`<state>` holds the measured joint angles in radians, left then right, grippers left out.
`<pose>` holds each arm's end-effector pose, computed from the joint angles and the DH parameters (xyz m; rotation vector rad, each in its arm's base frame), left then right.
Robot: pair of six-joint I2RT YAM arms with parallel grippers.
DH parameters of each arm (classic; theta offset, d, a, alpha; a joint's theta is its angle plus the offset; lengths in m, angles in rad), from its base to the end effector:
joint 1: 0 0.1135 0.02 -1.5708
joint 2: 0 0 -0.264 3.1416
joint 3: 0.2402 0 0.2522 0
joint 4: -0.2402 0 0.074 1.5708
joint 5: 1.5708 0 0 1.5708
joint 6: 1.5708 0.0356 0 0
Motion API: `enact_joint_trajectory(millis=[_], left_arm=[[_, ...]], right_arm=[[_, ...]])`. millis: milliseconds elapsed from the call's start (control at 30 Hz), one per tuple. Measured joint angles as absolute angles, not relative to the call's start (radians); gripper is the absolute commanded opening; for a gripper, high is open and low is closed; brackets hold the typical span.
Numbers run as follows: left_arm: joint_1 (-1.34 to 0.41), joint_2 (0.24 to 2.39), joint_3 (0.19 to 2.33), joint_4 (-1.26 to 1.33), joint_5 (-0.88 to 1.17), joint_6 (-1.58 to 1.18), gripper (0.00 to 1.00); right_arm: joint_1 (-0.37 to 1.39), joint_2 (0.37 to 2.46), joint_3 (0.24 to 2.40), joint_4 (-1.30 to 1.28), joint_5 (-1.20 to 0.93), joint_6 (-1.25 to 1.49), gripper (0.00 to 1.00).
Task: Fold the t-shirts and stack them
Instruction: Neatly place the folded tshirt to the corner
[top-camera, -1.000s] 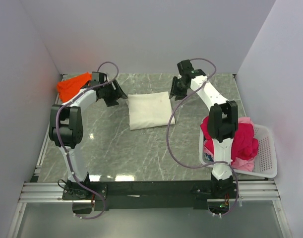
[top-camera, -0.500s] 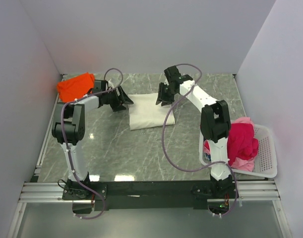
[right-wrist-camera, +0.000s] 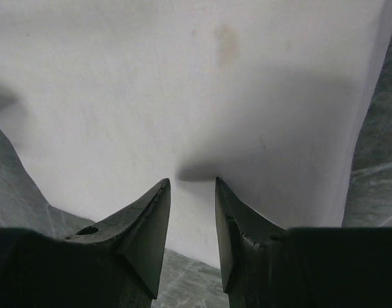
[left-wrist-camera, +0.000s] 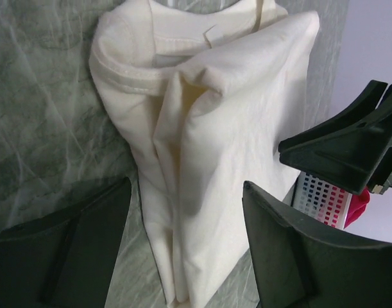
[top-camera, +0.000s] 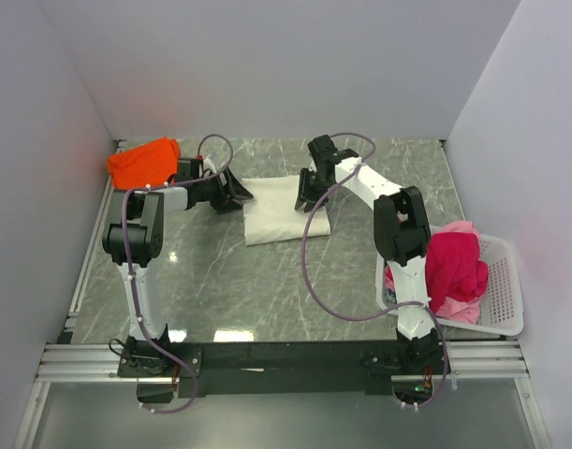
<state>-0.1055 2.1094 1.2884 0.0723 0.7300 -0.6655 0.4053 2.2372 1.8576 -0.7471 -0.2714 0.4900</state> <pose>0.4350 -0.0699 0.1333 -0.2750 2.3816 -1.2249 0.4369 0.1978 0.1882 0.0322 2.7941 0.6167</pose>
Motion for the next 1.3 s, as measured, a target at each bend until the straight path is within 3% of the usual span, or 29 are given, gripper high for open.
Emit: enact_joint_trajectory(millis=[667, 833, 933, 967, 1033, 1300], left_arm=[[-0.163, 2.204, 1.318, 0.297, 0.762, -0.745, 0.77], [-0.209, 2.227, 1.342, 0.296, 0.747, -0.746, 0.59], [-0.224, 2.238, 1.354, 0.273, 0.725, -0.748, 0.36], [-0.226, 2.243, 1.355, 0.263, 0.715, -0.746, 0.18], [-0.229, 2.247, 1.359, 0.243, 0.704, -0.754, 0.01], [-0.247, 2.247, 1.479, 0.019, 0.608, -0.686, 0.0]], right_arm=[[0.405, 2.294, 1.887, -0.77, -0.284, 0.478, 0.41], [0.405, 2.295, 1.887, -0.77, -0.29, 0.477, 0.41], [0.405, 2.295, 1.887, -0.771, -0.291, 0.477, 0.41], [0.405, 2.295, 1.887, -0.771, -0.292, 0.477, 0.41], [0.405, 2.295, 1.887, -0.771, -0.294, 0.476, 0.41], [0.405, 2.295, 1.887, -0.772, -0.297, 0.47, 0.43]])
